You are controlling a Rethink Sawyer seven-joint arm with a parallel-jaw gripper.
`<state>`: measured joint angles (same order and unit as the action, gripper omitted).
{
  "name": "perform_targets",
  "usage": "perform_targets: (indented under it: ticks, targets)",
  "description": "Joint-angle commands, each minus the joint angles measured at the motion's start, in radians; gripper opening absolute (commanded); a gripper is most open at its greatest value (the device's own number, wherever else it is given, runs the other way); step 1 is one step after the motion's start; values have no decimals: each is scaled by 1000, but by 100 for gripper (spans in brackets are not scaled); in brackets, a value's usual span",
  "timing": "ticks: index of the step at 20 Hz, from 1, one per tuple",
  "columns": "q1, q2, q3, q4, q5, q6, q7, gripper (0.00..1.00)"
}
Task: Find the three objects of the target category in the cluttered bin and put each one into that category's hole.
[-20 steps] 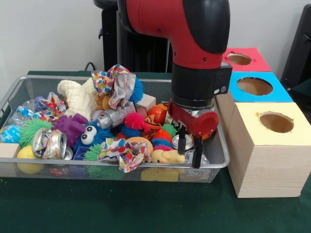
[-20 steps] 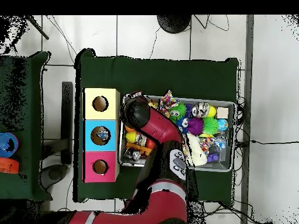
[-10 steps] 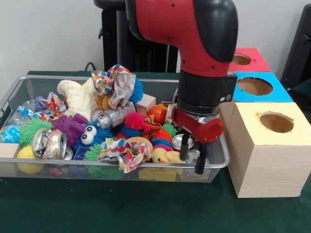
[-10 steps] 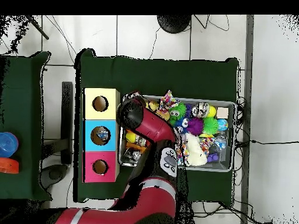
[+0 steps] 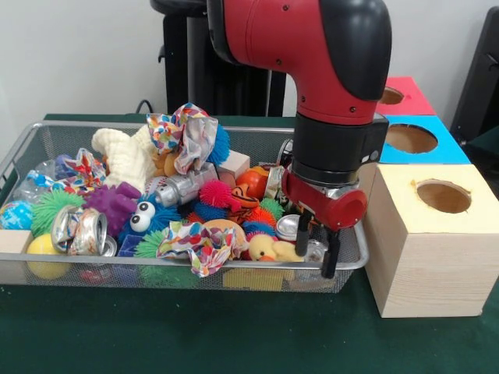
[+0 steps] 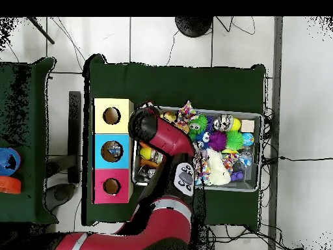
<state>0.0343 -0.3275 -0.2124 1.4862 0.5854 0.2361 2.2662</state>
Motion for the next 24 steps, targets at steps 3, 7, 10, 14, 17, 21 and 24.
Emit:
perform_targets:
  ticks: [3,7,10,14,17,21,24]
  targets:
    - [-28,-1,26,22,-53,182,89,100]
    - [-11,-18,-69,-31,-65,224,109,100]
    - [5,-17,-90,-36,-74,254,122,100]
    - [13,-26,-68,-8,-60,226,145,100]
    - [31,-30,-91,-19,-57,256,168,100]
    - [29,-14,-78,-17,-56,249,152,100]
    - [-3,0,-8,18,-47,207,118,100]
